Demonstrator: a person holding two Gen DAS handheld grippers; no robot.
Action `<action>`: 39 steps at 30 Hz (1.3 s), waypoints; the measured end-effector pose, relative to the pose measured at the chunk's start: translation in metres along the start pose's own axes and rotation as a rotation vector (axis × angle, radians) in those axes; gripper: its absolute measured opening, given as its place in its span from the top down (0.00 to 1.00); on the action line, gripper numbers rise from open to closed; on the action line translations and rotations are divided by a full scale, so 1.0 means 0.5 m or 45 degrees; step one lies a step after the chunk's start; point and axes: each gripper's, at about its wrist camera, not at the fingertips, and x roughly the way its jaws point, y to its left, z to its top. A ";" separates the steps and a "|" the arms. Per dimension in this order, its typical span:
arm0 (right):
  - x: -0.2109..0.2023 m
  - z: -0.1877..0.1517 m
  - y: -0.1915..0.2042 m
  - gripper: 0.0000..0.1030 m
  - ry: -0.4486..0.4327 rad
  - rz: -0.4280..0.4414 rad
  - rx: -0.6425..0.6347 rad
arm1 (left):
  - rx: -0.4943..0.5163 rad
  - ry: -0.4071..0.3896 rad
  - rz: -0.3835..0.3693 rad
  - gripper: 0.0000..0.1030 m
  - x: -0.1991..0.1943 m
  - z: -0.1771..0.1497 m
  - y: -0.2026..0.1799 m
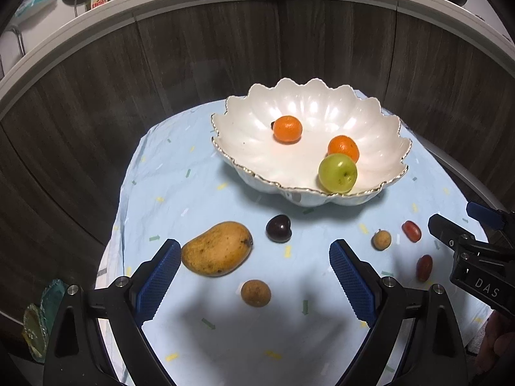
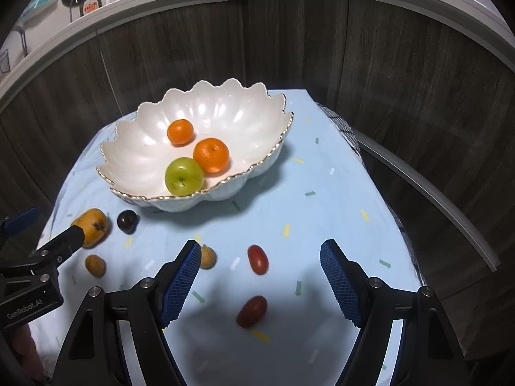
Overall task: Organize fruits
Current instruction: 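Grasp the brown round fruit with the left tool while the right tool grasps a tan longan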
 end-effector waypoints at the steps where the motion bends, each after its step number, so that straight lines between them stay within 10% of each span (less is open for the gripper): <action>1: 0.003 -0.002 0.001 0.25 0.005 -0.003 -0.003 | 0.001 0.002 0.002 0.08 0.002 -0.003 -0.001; 39: 0.090 -0.018 0.072 0.47 0.083 0.118 -0.162 | -0.040 0.144 0.013 0.34 0.098 -0.075 0.024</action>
